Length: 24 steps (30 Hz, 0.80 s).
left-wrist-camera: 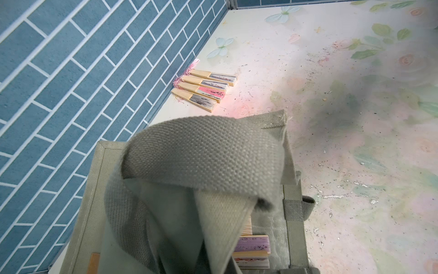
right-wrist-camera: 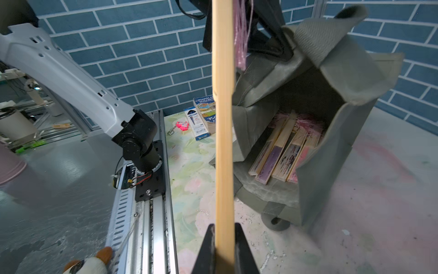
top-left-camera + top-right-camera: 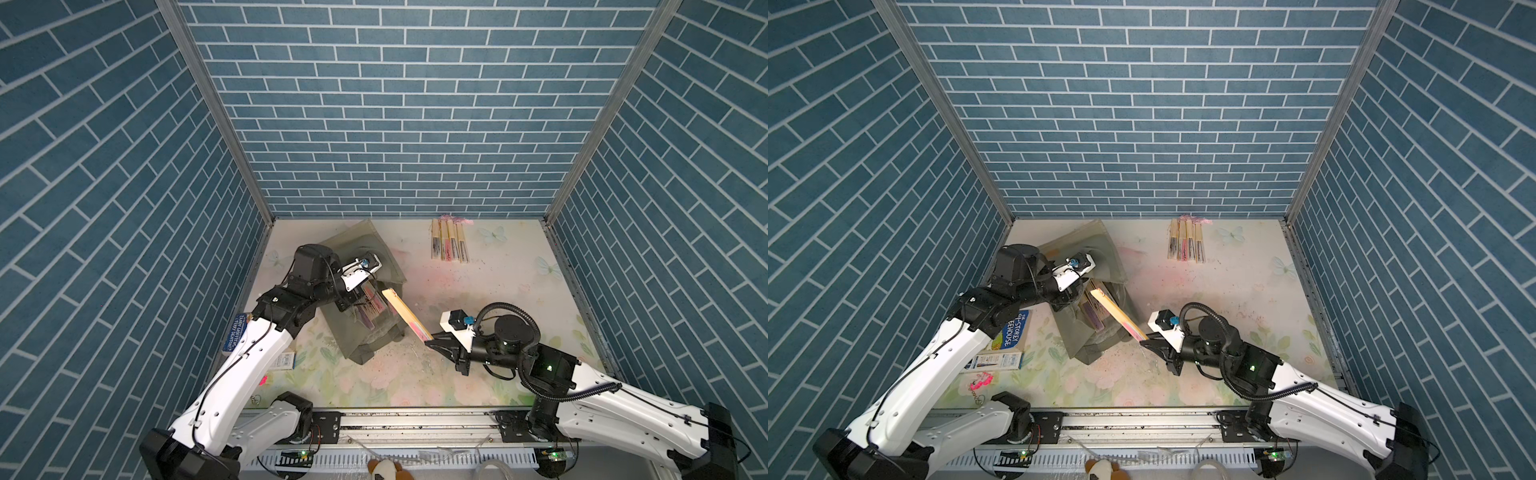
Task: Take out the folding fans from the tote bags
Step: Place the folding fan at the center of the board.
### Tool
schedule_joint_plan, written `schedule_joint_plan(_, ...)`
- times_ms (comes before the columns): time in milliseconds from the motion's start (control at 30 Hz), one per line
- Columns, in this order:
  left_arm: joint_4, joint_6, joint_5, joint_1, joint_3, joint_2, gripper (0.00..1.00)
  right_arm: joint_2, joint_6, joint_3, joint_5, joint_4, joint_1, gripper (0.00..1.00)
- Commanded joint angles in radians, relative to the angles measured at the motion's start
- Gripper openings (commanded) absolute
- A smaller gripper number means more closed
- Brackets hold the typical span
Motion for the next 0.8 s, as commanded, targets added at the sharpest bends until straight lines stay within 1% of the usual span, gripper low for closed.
schedule_joint_plan(0,0.027,-0.008,-0.007,-0.007,-0.013,-0.004,0.00,0.053,-0.072,0.073,0.077,0.042,-0.028,0.00)
schedule_joint_plan(100,0.033,-0.008,-0.010,-0.010,-0.018,-0.004,0.00,0.130,-0.040,0.132,0.090,0.048,-0.083,0.00)
schedule_joint_plan(233,0.031,-0.010,-0.004,-0.010,-0.014,-0.001,0.00,0.239,-0.019,0.250,0.066,-0.021,-0.170,0.00)
schedule_joint_plan(500,0.037,-0.006,-0.010,-0.010,-0.024,0.002,0.00,0.363,0.019,0.397,-0.031,-0.040,-0.355,0.00)
schedule_joint_plan(767,0.038,-0.005,-0.015,-0.010,-0.028,0.002,0.00,0.542,0.053,0.586,-0.119,-0.143,-0.566,0.00)
